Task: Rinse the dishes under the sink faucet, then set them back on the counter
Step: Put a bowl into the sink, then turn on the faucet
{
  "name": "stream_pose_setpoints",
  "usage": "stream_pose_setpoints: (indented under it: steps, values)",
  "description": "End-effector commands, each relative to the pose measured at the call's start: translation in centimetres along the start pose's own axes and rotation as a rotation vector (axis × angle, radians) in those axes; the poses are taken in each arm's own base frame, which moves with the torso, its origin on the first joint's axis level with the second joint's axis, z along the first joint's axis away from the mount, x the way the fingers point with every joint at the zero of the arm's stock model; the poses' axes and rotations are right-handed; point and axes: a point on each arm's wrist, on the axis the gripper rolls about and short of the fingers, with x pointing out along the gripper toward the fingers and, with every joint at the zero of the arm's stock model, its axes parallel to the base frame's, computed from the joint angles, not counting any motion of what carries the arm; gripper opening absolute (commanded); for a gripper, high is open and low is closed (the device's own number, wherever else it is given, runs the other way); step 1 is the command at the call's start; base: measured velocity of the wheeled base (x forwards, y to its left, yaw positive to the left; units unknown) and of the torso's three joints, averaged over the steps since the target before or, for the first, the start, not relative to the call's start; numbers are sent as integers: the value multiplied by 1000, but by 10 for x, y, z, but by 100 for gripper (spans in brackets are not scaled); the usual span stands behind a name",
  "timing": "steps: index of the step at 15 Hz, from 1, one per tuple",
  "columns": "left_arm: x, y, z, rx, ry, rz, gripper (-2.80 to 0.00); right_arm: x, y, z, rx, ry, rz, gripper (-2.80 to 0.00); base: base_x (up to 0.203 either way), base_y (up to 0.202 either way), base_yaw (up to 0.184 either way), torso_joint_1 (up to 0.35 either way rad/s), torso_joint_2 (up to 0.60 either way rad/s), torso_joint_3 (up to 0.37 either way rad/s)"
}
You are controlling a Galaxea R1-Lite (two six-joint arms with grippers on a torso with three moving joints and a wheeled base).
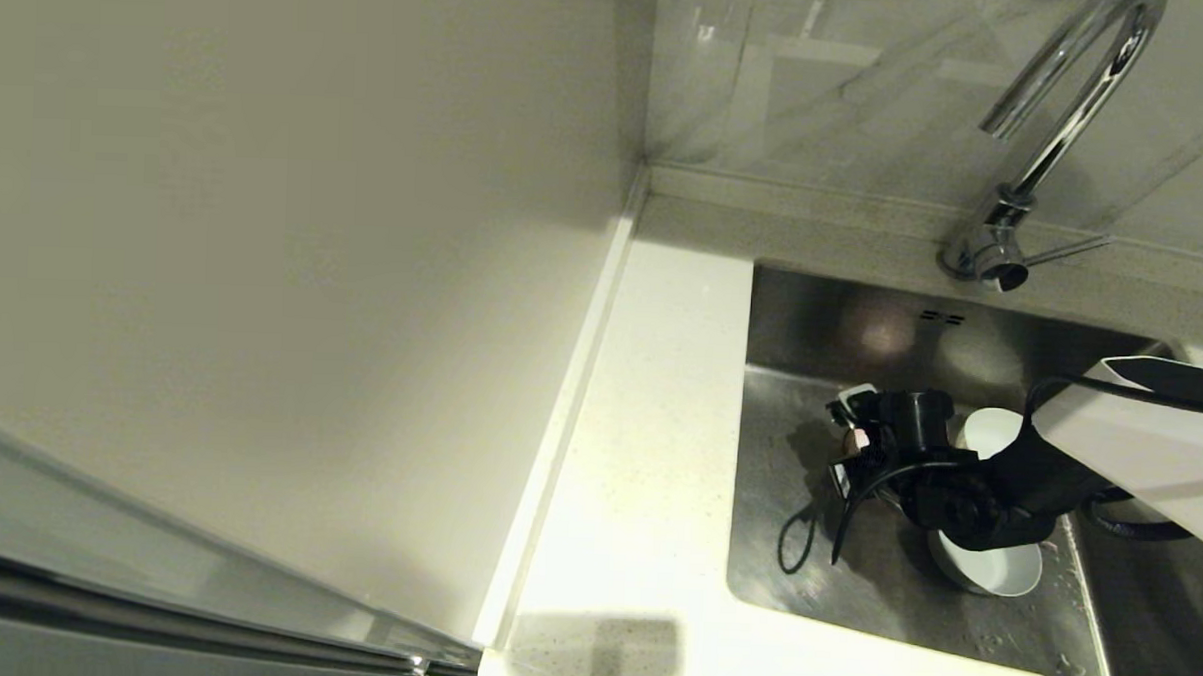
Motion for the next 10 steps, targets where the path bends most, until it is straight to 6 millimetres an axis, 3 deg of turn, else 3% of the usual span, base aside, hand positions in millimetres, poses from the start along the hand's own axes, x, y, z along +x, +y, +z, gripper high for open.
stream_pose_setpoints:
  steps: [1,3,5,8,10]
  values:
    - [0,0,0,-1,-3,1,-280,-7,-7,8,11,-24,-14,0,0,0,0,0,0,0]
    - [0,0,0,-1,-3,1,-280,-21,-18,20,30,-60,-28,0,0,0,0,0,0,0]
    - [0,0,0,-1,-3,1,-280,-51,-33,35,48,-107,-43,0,0,0,0,0,0,0]
    - [0,0,0,-1,-3,1,-280,-126,-67,51,66,-137,-74,0,0,0,0,0,0,0]
    - [0,0,0,-1,-3,0,-280,-180,-97,52,88,-136,-113,0,0,0,0,0,0,0]
